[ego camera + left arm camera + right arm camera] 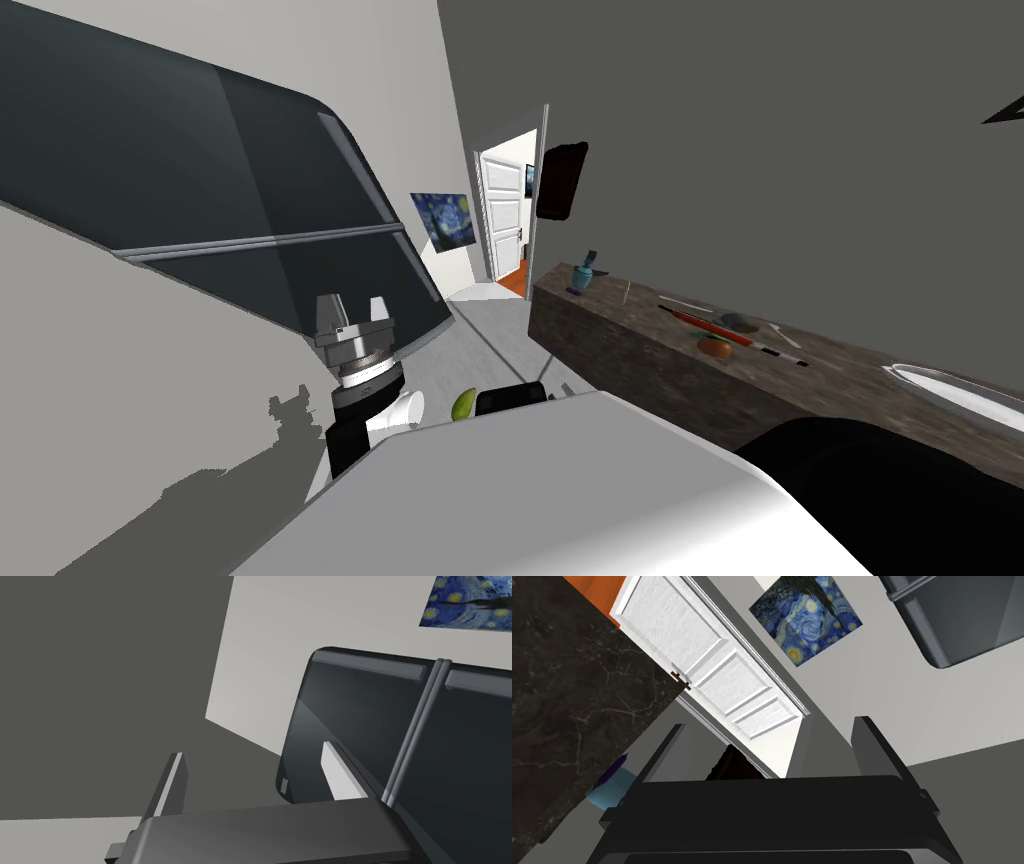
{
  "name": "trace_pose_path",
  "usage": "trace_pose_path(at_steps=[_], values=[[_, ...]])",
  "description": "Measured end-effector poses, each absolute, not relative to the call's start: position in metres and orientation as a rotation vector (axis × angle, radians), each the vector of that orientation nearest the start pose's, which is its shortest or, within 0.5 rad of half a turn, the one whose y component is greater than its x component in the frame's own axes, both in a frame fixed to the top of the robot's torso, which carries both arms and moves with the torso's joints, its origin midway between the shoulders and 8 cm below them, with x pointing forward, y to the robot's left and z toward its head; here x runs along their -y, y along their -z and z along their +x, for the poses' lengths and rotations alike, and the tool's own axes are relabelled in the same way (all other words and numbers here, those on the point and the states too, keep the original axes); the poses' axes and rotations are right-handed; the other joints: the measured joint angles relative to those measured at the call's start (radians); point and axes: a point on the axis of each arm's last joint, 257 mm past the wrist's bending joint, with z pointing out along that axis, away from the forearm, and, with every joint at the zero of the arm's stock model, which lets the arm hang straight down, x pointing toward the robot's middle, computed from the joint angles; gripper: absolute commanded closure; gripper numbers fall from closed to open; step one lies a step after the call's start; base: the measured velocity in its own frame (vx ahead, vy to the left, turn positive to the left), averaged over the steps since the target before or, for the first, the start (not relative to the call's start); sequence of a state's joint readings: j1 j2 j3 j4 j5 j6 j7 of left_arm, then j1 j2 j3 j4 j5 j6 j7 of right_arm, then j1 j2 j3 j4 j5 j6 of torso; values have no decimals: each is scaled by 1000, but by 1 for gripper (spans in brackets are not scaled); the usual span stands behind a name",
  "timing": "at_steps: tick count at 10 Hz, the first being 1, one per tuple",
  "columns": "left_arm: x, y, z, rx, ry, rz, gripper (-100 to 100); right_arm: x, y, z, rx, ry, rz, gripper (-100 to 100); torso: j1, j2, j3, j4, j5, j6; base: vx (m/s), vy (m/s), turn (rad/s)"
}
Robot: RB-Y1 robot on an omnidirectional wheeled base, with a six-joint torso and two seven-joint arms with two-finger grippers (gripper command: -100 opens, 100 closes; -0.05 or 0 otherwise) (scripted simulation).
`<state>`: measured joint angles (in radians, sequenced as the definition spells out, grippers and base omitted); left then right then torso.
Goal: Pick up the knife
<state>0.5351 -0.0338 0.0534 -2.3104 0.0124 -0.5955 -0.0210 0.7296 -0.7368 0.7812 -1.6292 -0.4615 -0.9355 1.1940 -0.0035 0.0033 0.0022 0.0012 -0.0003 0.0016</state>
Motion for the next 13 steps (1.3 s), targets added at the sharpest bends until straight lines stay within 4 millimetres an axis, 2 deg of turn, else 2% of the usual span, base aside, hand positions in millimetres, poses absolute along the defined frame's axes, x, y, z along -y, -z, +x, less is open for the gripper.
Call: trace_pose_path(at_steps=[2, 3, 4, 5, 6, 7, 9, 11, 12, 13], values=[[-300, -45, 314, -516, 1241, -594, 0, 187, 362, 120, -1796, -765, 177, -100, 0, 0, 0, 0, 0, 0, 13, 47, 301], [-300, -45, 314, -516, 1241, -594, 0, 199, 371, 102, -1847, -737, 158, -100, 1, -1, 0, 0, 0, -1, 17, 34, 299], [-300, -45, 314, -516, 1241, -594, 0, 199, 378, 87, -1882, -721, 140, -100, 0, -1, 0, 0, 0, 0, 7, 11, 36], [-300, -45, 314, -516, 1240, -594, 0, 201, 384, 79, -1905, -701, 112, -100, -1, 0, 0, 0, 0, 0, -2, 2, -36], [-300, -45, 314, -516, 1240, -594, 0, 203, 388, 76, -1914, -688, 97, -100, -2, 0, 0, 0, 0, 0, 8, 22, 359], [-300, -45, 314, -516, 1241, -594, 0, 211, 396, 59, -1956, -666, 79, -100, -1, 0, 0, 0, 0, -1, 17, 14, 305], [-300, -45, 314, -516, 1240, -594, 0, 217, 408, 39, -2008, -631, 31, -100, -2, 0, 0, 0, -1, 1, 19, 9, 189], [-300, -45, 314, -516, 1240, -594, 0, 237, 416, 4, -2088, -582, -25, -100, -2, -1, -1, 0, 0, 0, 19, -1, 134], [-300, -45, 314, -516, 1240, -594, 0, 243, 420, -5, -2108, -567, -48, -100, -2, -1, 0, 0, -1, 1, 0, 1, -35], [-300, -45, 314, -516, 1240, -594, 0, 243, 423, -9, -2117, -561, -57, -100, -2, 0, 0, 0, -1, 1, 19, 10, 372]])
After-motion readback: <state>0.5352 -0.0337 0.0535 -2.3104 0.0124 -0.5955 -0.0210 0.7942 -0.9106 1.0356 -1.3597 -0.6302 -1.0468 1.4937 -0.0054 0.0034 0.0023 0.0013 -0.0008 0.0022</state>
